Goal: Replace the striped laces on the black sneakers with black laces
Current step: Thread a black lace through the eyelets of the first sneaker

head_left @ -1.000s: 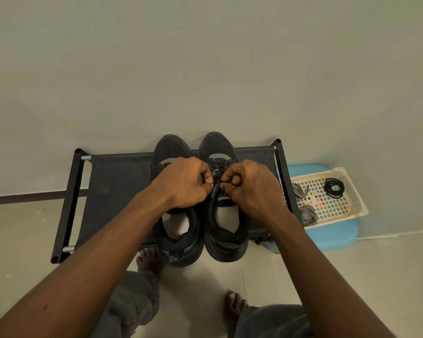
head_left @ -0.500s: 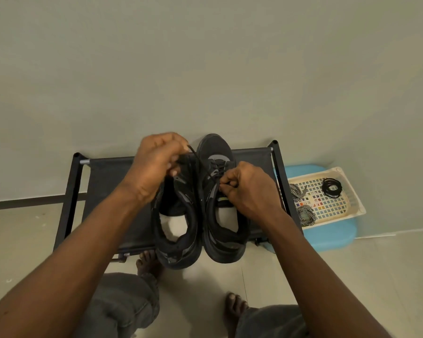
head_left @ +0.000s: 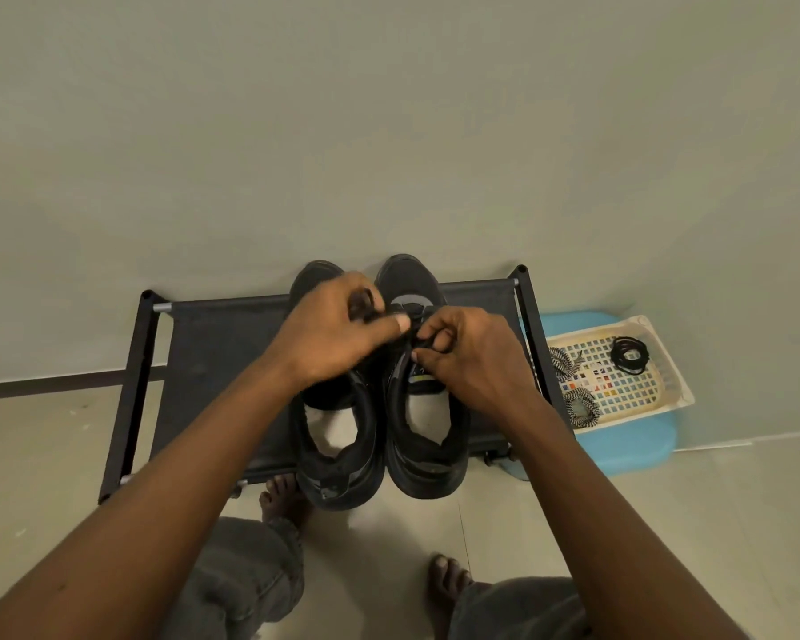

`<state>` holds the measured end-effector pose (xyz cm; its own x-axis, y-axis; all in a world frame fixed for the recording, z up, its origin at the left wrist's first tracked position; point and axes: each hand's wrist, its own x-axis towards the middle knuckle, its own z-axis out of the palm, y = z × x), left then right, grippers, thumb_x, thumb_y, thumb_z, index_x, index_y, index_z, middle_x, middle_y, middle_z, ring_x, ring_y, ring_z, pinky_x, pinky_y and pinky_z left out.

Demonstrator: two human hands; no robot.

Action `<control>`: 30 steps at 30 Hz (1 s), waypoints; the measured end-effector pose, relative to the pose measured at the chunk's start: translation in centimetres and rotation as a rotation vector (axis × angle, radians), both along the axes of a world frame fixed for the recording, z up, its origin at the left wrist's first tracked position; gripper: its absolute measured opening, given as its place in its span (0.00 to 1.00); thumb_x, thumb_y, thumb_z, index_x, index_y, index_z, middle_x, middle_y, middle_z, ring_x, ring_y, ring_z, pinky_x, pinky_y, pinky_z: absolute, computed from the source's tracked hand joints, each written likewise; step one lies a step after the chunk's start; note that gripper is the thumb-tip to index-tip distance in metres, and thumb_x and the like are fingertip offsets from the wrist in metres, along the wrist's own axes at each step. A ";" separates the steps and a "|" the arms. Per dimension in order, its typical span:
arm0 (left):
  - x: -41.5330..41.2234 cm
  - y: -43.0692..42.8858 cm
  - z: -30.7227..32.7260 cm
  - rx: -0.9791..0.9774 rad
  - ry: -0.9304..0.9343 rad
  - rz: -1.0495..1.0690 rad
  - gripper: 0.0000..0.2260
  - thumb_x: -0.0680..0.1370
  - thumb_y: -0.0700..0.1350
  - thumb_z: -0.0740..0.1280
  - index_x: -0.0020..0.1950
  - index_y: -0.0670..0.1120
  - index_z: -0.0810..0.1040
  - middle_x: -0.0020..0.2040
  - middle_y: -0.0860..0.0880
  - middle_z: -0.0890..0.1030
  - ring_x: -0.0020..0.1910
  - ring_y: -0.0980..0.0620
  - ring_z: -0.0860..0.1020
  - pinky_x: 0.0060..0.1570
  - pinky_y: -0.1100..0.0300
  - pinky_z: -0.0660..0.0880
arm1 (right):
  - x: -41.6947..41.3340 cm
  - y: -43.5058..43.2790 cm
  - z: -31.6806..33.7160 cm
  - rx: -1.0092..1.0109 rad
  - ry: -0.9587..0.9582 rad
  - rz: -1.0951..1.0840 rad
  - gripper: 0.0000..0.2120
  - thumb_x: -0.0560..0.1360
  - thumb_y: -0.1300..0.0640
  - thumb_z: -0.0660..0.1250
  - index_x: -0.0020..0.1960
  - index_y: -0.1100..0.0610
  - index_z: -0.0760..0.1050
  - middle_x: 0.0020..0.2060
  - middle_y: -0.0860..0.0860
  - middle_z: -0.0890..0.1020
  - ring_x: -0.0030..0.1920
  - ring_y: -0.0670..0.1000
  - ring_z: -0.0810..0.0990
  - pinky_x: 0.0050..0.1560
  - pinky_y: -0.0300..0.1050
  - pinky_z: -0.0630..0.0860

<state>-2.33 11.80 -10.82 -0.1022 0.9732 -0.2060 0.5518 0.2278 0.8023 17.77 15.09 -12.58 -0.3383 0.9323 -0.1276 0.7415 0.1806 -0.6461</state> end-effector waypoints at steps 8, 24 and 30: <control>1.5 0.1 0.6 -0.078 0.513 -0.271 0.05 0.77 0.52 0.69 0.46 0.52 0.80 0.35 0.54 0.80 0.38 0.52 0.79 0.39 0.55 0.74 | 0.1 0.2 -0.1 -0.025 0.002 -0.023 0.13 0.70 0.52 0.79 0.52 0.48 0.80 0.37 0.45 0.79 0.38 0.44 0.79 0.39 0.42 0.76; 0.1 0.4 3.5 0.333 -0.738 0.341 0.06 0.69 0.38 0.61 0.35 0.47 0.75 0.27 0.50 0.65 0.24 0.54 0.63 0.24 0.64 0.58 | 0.2 0.5 -0.5 -0.086 -0.020 -0.143 0.21 0.70 0.48 0.80 0.59 0.54 0.81 0.39 0.45 0.79 0.42 0.46 0.78 0.42 0.40 0.71; -0.8 -0.2 4.6 0.458 -0.901 0.471 0.02 0.65 0.41 0.63 0.33 0.47 0.74 0.26 0.49 0.68 0.26 0.47 0.63 0.26 0.54 0.55 | 0.2 0.4 -0.4 -0.100 -0.039 -0.124 0.19 0.70 0.48 0.79 0.58 0.53 0.81 0.37 0.45 0.80 0.40 0.43 0.78 0.38 0.35 0.70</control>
